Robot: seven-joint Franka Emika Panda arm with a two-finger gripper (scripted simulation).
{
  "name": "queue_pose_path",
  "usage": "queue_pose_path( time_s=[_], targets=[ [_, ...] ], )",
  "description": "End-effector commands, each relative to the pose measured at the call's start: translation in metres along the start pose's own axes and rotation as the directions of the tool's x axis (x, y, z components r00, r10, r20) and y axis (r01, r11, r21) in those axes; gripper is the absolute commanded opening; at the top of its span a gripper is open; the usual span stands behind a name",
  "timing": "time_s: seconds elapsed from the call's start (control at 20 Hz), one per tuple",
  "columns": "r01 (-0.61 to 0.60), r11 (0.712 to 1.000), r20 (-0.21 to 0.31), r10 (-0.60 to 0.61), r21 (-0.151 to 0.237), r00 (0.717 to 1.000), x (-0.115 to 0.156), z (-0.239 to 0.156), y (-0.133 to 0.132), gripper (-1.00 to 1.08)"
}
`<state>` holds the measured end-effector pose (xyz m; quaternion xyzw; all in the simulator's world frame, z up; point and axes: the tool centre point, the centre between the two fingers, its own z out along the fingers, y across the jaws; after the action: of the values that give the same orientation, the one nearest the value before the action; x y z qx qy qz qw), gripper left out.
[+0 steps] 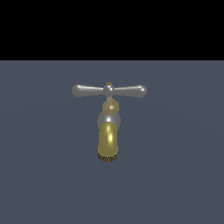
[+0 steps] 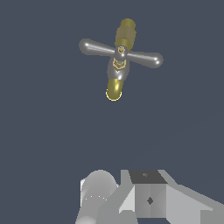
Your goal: Turn on the faucet by rotating a designated handle.
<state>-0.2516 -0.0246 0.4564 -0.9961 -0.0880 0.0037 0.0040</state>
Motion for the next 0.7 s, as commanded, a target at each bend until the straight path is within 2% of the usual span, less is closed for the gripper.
queue_pose_path(
  time_s=[0.0, 0.3, 0.65],
  targets=[
    [0.056, 0.998, 0.000, -0.056, -0.001, 0.998, 0.002, 0.011, 0.007, -1.00],
    [0.201, 0.980, 0.001, -0.201, -0.002, 0.980, 0.008, 0.038, 0.024, -1.00],
    [0.365, 0.931, 0.002, -0.365, -0.004, 0.931, 0.019, 0.070, 0.043, -1.00]
  ],
)
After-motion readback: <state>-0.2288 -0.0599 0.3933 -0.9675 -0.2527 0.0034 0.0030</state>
